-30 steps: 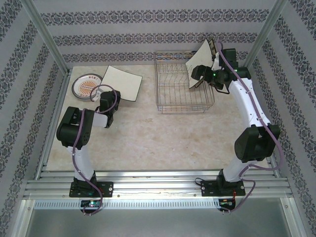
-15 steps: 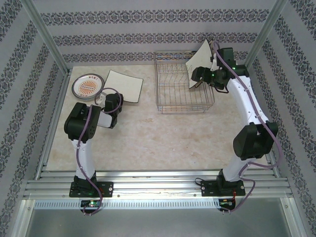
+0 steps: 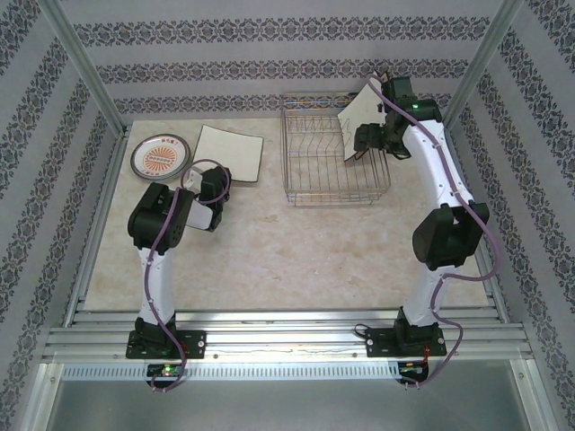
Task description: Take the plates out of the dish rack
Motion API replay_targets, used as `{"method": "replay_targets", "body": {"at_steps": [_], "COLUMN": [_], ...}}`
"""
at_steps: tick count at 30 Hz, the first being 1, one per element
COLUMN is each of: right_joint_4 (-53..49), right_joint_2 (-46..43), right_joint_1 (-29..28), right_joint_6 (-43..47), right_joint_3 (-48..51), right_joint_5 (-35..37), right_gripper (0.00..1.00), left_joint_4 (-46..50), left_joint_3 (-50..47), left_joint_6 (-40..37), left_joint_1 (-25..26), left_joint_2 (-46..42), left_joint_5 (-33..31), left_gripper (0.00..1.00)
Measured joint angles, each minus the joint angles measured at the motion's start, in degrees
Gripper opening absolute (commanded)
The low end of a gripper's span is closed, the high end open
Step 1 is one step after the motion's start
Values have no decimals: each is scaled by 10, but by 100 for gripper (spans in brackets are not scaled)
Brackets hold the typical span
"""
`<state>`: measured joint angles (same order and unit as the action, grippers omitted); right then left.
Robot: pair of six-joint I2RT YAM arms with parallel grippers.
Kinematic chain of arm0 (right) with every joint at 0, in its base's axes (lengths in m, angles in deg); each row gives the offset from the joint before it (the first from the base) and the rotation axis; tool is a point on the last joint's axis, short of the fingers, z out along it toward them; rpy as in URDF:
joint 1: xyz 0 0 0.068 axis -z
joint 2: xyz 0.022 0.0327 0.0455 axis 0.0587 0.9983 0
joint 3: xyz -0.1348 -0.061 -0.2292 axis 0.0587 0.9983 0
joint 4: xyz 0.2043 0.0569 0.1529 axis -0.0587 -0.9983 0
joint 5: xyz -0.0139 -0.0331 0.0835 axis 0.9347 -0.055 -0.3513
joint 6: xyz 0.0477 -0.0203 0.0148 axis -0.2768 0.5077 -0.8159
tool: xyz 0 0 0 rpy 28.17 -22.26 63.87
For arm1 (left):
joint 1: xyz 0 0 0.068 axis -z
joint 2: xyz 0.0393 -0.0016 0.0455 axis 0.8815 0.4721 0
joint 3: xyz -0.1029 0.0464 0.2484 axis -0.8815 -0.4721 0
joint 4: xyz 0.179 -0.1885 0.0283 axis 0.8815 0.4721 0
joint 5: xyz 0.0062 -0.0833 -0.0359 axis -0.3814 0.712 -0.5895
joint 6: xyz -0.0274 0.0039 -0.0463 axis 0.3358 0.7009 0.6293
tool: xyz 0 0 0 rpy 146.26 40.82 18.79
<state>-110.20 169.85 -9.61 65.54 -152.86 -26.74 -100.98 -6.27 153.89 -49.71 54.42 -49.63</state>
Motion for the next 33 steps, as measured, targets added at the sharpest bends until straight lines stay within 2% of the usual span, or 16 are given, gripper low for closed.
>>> {"method": "replay_targets", "body": {"at_steps": [8, 16, 17, 22, 25, 31, 33], "right_joint_4": [-17, -21, -21, -19, -12, 2, 6], "right_joint_2": [1, 1, 1, 1, 0, -6, -10], "right_joint_1": [0, 1, 1, 1, 1, 1, 1], "right_joint_6": [10, 11, 11, 11, 11, 10, 10], "right_joint_3": [-3, -3, -3, -3, 4, 23, 30], "right_joint_5": [6, 5, 5, 5, 5, -1, -5], "right_gripper": [98, 98, 98, 98, 98, 98, 98], "left_joint_4": [28, 139, 152, 233, 272, 305, 317], "left_joint_3": [34, 75, 80, 118, 138, 157, 160], "left_joint_6": [37, 75, 78, 84, 84, 85, 85], "left_joint_1": [18, 22, 22, 22, 21, 21, 21], "left_joint_2": [17, 3, 0, -17, -24, -27, -30], "left_joint_5": [-36, -51, -51, -42, -38, -31, -27], "left_gripper": [19, 38, 42, 80, 92, 100, 100]}}
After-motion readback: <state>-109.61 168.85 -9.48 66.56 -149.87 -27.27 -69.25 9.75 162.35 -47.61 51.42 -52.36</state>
